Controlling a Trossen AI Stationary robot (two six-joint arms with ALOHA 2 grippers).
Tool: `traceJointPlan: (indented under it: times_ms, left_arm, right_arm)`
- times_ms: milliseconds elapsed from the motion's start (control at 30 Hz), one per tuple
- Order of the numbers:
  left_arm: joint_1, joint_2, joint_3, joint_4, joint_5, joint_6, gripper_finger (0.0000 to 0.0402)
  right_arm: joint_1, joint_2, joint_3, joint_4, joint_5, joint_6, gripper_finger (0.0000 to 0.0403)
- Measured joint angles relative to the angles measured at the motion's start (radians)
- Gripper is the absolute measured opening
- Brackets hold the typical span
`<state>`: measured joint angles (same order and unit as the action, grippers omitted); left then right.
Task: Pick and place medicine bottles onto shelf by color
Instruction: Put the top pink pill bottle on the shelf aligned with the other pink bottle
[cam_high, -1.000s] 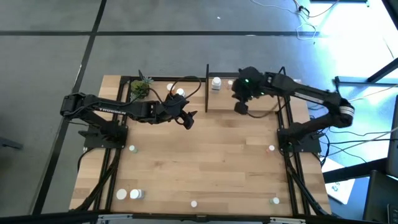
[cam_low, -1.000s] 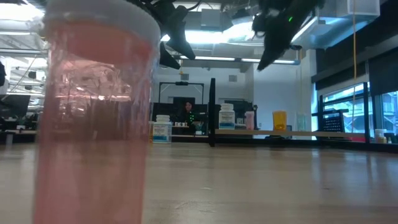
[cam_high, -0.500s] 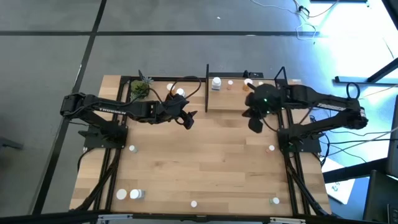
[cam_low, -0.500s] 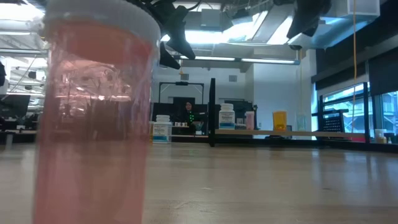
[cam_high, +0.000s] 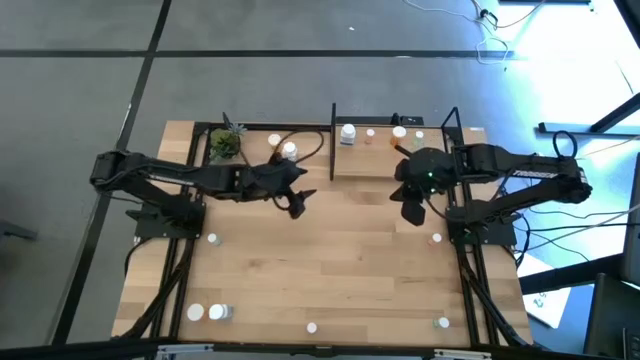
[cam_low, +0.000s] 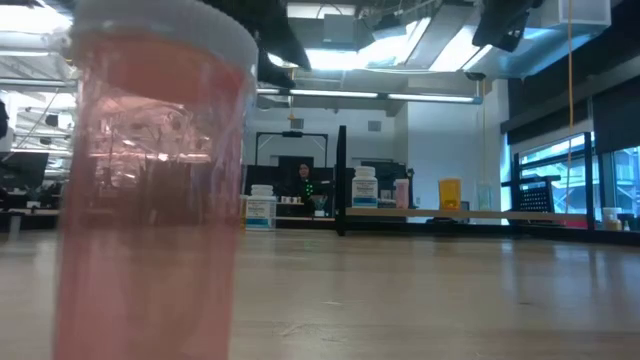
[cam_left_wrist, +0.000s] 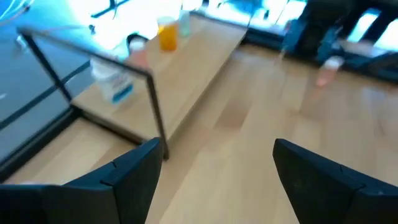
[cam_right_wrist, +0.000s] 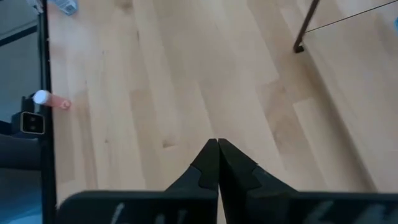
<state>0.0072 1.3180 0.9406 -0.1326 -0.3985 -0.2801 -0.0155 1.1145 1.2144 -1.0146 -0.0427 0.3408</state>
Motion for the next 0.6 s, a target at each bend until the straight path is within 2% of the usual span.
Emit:
traceJointPlan:
  times_ms: [167, 333, 467, 600]
  left_arm:
    - [-0.034, -0.129, -0.001, -0.161, -0.011, -0.061, 0.0298]
    - [-0.100, -0.252, -0.002, -0.415, -0.009, -0.149, 0.0298]
    - [-0.167, -0.329, -0.001, -0.615, -0.004, -0.331, 0.0298]
    - [-0.239, -0.354, -0.002, -0.731, 0.018, -0.501, 0.0298]
  right_arm:
    - [0.022, 0.000, 0.000, 0.003, -0.001, 0.025, 0.0002]
    - [0.039, 0.000, 0.000, 0.021, -0.002, 0.029, 0.0004]
    - [0.047, 0.000, 0.000, 0.022, -0.003, 0.026, 0.0004]
    - [0.046, 0.000, 0.000, 0.023, -0.003, 0.025, 0.0005]
